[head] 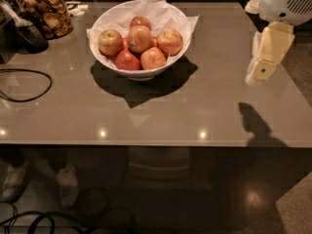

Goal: Pick apple from white bowl

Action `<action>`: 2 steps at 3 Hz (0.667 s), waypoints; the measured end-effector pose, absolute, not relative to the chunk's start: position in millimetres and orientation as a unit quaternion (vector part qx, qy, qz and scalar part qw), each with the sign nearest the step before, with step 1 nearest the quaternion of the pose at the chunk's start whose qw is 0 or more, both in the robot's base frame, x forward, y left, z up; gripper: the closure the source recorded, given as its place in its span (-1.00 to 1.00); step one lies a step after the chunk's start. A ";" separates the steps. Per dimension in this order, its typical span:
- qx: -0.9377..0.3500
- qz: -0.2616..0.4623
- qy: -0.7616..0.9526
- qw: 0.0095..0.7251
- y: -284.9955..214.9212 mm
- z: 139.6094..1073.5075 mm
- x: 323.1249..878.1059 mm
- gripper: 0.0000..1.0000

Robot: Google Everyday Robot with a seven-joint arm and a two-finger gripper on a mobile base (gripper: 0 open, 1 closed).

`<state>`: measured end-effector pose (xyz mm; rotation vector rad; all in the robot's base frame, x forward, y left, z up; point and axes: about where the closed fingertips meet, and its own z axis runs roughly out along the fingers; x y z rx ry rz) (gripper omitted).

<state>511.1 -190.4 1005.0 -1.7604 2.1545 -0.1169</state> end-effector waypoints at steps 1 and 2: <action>-0.635 -0.050 0.749 0.183 -175.4 1009.5 534.2 -1.00; -0.666 -0.064 0.724 0.170 -144.1 1012.8 563.7 -1.00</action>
Offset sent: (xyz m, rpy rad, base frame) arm 0.0810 0.0870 0.0099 -0.1507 0.0194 0.2118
